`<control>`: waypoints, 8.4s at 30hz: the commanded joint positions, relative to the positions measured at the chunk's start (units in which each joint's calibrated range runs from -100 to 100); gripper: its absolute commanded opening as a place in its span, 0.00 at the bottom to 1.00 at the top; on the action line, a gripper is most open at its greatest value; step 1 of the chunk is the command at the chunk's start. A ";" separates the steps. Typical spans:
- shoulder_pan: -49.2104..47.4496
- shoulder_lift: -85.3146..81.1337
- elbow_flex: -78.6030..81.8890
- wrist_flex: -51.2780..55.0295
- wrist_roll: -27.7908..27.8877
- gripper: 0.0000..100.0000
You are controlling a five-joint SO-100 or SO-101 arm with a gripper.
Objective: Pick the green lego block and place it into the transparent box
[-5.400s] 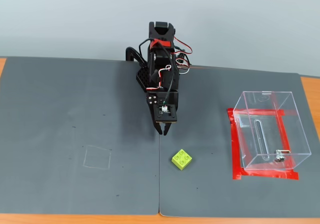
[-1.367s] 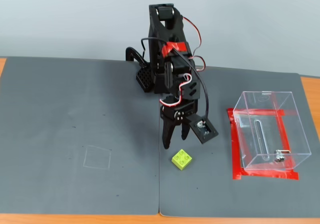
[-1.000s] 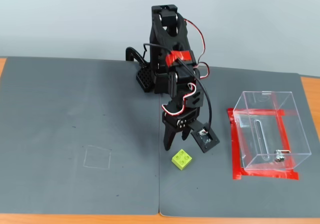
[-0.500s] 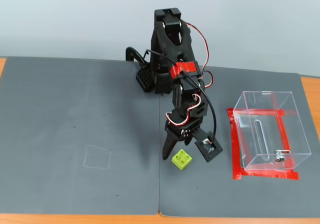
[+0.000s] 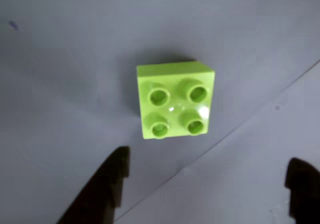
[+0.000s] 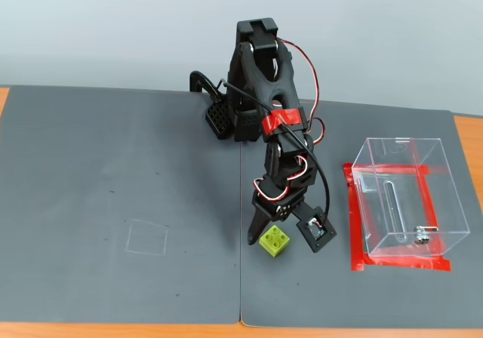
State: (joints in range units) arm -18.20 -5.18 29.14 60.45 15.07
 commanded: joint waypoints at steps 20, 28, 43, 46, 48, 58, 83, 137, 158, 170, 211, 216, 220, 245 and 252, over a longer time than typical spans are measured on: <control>-0.19 10.06 -9.38 -0.12 0.43 0.35; 0.19 12.52 -9.47 -0.38 0.43 0.35; -0.04 16.42 -13.45 -0.38 0.43 0.35; -0.04 16.92 -13.45 -0.38 0.43 0.35; -0.04 17.09 -13.45 -0.38 0.43 0.35; -0.34 17.09 -13.45 -0.38 0.43 0.14; -6.53 1.49 -12.63 0.40 0.17 0.04; -34.73 -8.42 -29.10 0.23 0.07 0.05; -37.64 -1.56 -33.08 0.40 -0.77 0.21; -37.56 -2.57 -33.17 0.40 -0.56 0.19; -3.92 -66.84 23.19 -0.38 -0.97 0.02; 1.45 -76.33 32.23 -0.38 -1.08 0.02; 5.04 -84.73 38.29 -0.38 -3.37 0.02; 18.99 -93.63 70.68 -16.79 -12.75 0.02; 16.00 -94.05 70.68 -9.58 -12.70 0.02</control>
State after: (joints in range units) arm -0.44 -98.73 99.37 48.48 2.37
